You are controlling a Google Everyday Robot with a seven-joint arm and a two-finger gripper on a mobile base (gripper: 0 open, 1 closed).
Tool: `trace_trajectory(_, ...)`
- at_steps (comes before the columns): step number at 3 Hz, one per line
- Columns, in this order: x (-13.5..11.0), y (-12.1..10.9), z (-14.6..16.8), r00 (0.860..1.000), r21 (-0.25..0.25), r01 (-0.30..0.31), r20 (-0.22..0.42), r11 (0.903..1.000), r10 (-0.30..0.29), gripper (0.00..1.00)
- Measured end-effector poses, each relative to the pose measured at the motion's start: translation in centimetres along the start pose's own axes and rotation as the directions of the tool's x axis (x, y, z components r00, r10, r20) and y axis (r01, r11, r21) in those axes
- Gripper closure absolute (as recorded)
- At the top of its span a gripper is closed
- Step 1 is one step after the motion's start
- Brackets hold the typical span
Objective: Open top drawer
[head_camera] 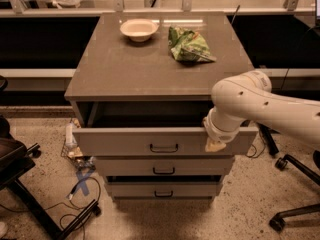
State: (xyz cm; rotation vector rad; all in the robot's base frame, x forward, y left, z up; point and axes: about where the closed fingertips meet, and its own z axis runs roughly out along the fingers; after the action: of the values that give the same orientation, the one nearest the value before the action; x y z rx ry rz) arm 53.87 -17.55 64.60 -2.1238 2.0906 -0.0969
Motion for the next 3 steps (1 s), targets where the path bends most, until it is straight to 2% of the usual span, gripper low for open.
trace_trajectory(1, 0.0, -0.1, -0.7, 1.0, 0.0, 0.0, 0.0, 1.0, 0.0, 0.88)
trace_trajectory(2, -0.1, -0.2, -1.5, 1.0, 0.0, 0.0, 0.0, 1.0, 0.0, 1.0)
trace_trajectory(3, -0.1, -0.3, -1.9, 1.0, -0.001, 0.0, 0.0, 1.0, 0.0, 1.0)
